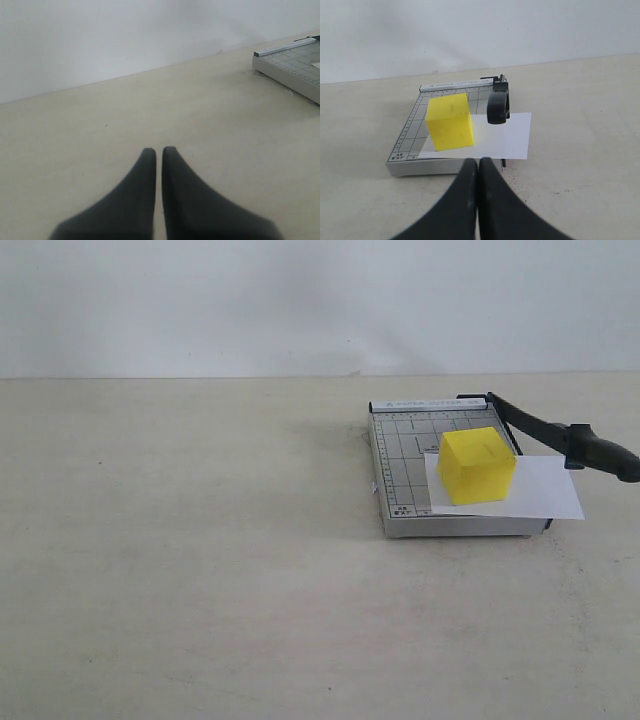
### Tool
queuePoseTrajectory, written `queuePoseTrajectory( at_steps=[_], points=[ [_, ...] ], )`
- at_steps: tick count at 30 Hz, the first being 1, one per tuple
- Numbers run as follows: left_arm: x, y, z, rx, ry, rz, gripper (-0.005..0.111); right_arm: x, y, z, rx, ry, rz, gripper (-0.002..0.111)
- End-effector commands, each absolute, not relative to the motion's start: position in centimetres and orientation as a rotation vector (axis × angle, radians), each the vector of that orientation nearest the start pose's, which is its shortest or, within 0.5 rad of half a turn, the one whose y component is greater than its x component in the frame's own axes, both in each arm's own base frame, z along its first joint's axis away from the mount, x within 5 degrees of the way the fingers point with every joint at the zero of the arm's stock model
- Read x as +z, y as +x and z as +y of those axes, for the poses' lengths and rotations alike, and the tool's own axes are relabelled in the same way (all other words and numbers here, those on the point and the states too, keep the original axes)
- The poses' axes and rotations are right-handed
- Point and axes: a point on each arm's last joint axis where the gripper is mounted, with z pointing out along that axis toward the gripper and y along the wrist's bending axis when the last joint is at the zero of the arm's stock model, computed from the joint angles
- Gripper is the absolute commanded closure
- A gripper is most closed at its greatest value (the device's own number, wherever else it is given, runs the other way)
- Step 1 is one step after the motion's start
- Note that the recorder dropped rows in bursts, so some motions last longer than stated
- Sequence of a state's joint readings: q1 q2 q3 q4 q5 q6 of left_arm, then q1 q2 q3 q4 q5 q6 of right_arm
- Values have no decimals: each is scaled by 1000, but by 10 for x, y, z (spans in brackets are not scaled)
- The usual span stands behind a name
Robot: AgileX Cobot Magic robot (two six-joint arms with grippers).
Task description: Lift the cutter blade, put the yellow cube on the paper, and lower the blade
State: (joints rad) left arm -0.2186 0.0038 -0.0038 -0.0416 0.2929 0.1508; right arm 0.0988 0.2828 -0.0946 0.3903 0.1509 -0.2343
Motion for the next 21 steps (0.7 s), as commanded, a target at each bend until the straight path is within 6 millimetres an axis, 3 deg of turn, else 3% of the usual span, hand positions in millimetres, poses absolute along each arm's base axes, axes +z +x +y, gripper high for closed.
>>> queuePoseTrajectory(
  at_steps=[1,11,16,21],
  points=[
    [187,53,-13,-92,287,1746,102,213,78,13,222,3,1809,108],
    [187,53,-13,-92,287,1746,102,215,79,12,224,20,1784,108],
    [187,53,-13,-89,290,1745,102,219,80,11,323,151,1739,108],
    [187,53,-12,-86,286,1746,102,217,79,12,351,166,1764,108]
  ],
)
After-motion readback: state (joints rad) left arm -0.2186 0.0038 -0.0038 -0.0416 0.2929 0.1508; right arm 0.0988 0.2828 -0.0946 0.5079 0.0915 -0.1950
